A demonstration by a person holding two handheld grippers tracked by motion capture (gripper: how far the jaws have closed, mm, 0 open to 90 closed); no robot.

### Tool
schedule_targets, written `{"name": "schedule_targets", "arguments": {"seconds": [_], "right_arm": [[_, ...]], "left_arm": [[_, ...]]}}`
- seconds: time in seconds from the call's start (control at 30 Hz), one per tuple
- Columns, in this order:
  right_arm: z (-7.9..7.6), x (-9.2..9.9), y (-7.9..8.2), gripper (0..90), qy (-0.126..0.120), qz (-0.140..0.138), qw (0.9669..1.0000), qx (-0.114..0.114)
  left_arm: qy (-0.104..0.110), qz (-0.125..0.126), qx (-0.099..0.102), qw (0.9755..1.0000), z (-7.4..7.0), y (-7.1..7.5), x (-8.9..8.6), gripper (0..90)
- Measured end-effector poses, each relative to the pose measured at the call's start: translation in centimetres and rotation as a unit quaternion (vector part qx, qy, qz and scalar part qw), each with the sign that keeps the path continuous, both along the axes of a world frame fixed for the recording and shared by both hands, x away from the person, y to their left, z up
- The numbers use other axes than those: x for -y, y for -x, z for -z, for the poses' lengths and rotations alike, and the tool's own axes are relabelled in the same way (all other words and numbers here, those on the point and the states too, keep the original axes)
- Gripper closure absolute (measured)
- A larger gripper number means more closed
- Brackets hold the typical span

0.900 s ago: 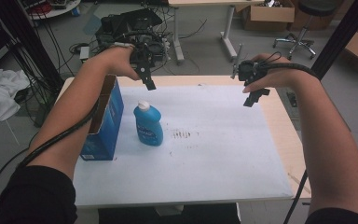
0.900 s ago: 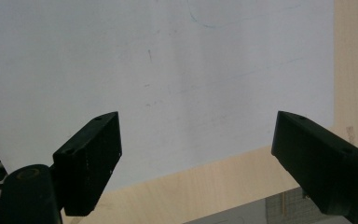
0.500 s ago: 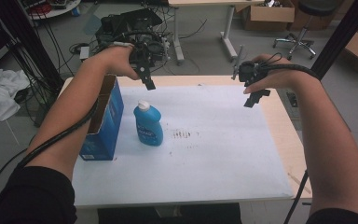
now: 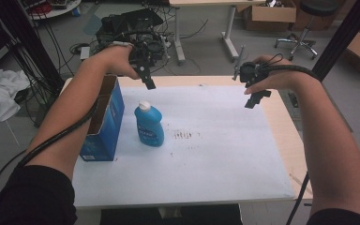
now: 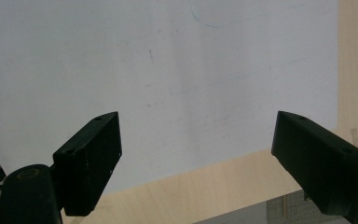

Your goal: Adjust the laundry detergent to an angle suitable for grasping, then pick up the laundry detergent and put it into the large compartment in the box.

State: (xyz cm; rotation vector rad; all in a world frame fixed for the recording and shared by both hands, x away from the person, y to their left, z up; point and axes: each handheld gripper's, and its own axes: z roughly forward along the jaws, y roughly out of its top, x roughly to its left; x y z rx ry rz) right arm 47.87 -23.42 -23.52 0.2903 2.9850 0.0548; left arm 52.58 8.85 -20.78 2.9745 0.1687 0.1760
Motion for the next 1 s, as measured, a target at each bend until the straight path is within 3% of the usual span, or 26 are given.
{"name": "schedule_targets", "arguments": {"seconds": [0.33, 0.63, 1.0], "right_arm": [[-0.1, -0.3, -0.3, 16.2, -0.002, -0.001, 1.0000, 0.003], [-0.3, -0.1, -0.1, 16.2, -0.005, 0.007, 1.0000, 0.004], [-0.5, -0.3, 0.6, 16.2, -0.003, 0.003, 1.0000, 0.005]], "left_arm": [[0.002, -0.002, 0.001, 1.0000, -0.1, -0.7, -0.5, 0.1], [0.001, 0.006, 0.006, 1.0000, -0.2, -0.4, -0.5, 0.1], [0.028, 0.022, 0.009, 0.9993, -1.5, 0.8, -1.3, 0.1]]}}
